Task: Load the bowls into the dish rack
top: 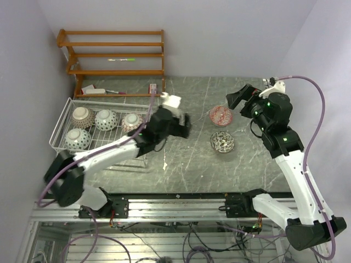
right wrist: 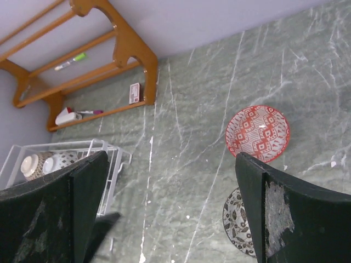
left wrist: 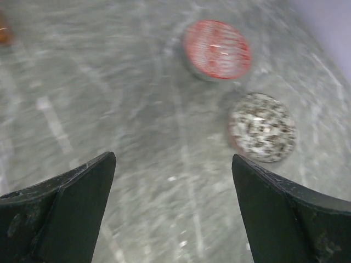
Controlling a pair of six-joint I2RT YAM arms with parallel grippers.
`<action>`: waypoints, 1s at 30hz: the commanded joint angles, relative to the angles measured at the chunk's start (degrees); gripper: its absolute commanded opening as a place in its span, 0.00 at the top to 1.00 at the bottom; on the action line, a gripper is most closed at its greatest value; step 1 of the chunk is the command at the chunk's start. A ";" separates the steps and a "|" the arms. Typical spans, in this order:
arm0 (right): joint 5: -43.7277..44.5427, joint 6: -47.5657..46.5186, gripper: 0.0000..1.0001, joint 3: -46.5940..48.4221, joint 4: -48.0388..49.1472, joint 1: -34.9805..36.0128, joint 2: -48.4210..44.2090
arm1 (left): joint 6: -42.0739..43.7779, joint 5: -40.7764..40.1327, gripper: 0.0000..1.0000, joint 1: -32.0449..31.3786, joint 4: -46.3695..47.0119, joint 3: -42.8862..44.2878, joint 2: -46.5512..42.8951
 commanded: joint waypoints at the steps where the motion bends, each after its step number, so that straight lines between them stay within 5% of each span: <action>1: 2.80 0.75 0.00 2.73 -2.79 -0.38 -1.87 | 1.29 9.49 0.03 -5.06 9.42 8.77 12.86; 12: 4.50 -1.04 0.00 3.54 -4.57 -0.47 -5.07 | -5.97 18.78 0.08 -6.42 14.88 21.80 38.02; 18: 4.77 -1.56 0.00 2.15 -4.29 -0.49 -5.43 | -7.02 18.69 0.12 -7.46 14.85 25.73 44.47; 30: 4.58 -1.55 0.00 0.06 -3.19 -0.44 -5.65 | -5.62 16.18 0.56 -8.67 10.03 32.04 49.86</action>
